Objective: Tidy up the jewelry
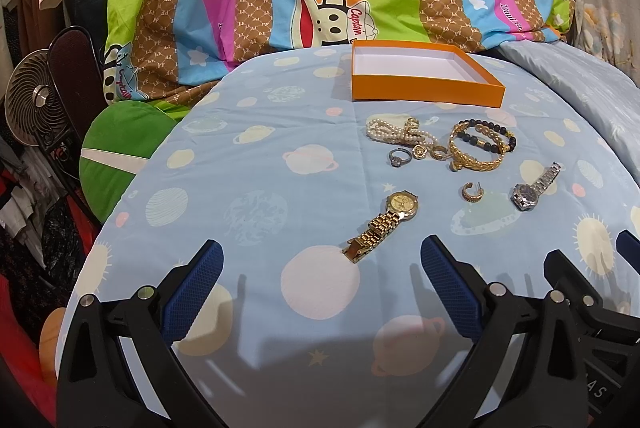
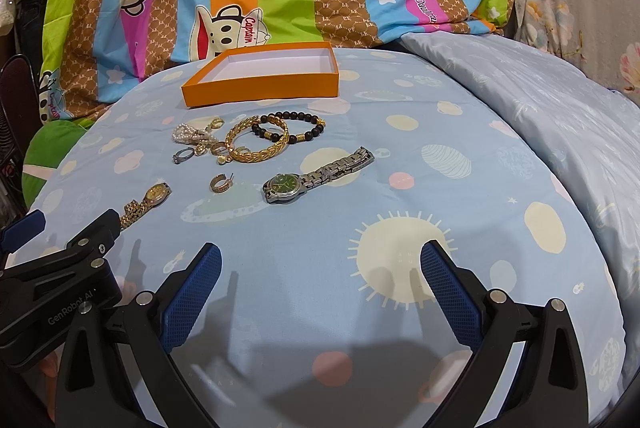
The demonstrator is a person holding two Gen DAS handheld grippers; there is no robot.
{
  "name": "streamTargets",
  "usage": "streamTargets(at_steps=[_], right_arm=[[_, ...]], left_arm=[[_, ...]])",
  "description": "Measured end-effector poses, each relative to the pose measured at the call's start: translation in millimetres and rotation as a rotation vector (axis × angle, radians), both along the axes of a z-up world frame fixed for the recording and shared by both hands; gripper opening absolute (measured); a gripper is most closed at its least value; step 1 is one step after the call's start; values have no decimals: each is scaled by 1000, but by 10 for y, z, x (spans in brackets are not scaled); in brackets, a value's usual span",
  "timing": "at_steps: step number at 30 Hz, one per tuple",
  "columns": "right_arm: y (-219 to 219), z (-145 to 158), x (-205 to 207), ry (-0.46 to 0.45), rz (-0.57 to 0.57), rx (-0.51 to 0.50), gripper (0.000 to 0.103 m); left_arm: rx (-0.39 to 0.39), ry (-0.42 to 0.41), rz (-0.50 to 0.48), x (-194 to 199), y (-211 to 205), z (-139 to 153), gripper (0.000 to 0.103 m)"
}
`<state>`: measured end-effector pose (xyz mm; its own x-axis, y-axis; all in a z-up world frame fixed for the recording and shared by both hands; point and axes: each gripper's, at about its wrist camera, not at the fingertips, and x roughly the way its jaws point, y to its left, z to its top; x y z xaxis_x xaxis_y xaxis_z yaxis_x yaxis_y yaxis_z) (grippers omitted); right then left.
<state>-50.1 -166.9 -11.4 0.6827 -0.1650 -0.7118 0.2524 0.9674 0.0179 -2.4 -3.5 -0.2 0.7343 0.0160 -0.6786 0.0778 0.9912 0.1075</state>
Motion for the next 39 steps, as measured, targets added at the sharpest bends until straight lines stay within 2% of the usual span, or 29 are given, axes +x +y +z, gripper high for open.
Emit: streamTargets(at_steps=[29,31,33,34,37,39], right_arm=[[8,-26,3,3,13,13,98],[29,-18,10,6,59,50,98],[3,1,59,18,174,106,98],[-8,14,93,23,234,101,98],[-49,81,197,30,397,14,98],[-91,118,261,18,514,-46,98]], left_arm=[[-7,4,-1,6,8,2,97],[-47,12,-21,3,41,1,97],[-94,23,-69,6,105,-12,97],[-94,22,-97,13,133,-17,97],[-30,4,-174,45,179,-10,97],[-14,-4,-234,89,194,8,97]])
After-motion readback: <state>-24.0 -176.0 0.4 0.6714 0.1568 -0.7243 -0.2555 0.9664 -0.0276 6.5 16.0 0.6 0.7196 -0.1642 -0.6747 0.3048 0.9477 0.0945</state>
